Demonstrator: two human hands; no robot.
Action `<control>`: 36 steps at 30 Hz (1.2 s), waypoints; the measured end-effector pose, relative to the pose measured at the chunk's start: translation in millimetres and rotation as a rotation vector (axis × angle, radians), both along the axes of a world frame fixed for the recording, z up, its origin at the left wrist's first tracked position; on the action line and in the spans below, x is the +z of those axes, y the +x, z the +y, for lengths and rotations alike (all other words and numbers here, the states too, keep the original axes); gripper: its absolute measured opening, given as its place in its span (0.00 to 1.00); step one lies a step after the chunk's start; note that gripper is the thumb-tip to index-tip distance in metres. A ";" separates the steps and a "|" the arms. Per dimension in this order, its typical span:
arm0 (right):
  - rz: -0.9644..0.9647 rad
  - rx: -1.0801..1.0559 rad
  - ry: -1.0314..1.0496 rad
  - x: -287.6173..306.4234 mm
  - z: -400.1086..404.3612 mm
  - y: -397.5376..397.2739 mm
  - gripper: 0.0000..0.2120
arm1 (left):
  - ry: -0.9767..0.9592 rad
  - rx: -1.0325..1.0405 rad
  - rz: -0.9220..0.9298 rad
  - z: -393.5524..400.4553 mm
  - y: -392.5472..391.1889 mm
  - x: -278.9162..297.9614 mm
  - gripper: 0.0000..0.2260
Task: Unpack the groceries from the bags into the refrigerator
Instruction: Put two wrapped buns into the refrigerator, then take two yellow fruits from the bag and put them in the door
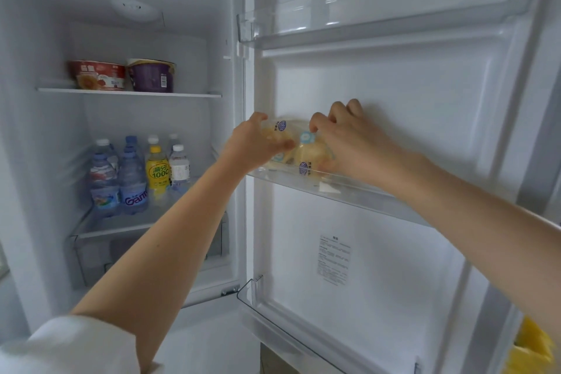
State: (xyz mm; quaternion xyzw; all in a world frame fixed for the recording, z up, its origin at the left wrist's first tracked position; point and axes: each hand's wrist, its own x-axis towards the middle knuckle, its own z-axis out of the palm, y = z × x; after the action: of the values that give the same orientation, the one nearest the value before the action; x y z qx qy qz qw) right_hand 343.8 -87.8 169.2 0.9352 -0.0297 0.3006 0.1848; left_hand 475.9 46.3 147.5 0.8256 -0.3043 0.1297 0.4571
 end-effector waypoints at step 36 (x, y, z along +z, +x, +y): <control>-0.133 0.081 0.824 -194.1 29.8 -210.9 0.19 | -0.091 -0.363 -0.215 10.9 -207.6 -194.0 0.12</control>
State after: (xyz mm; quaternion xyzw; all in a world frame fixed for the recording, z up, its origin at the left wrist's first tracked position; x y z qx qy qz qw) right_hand 132.9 -58.0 -24.9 0.9099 -0.1224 0.3302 -0.2190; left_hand 268.3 57.2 -46.6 0.7173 -0.4886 0.1461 0.4747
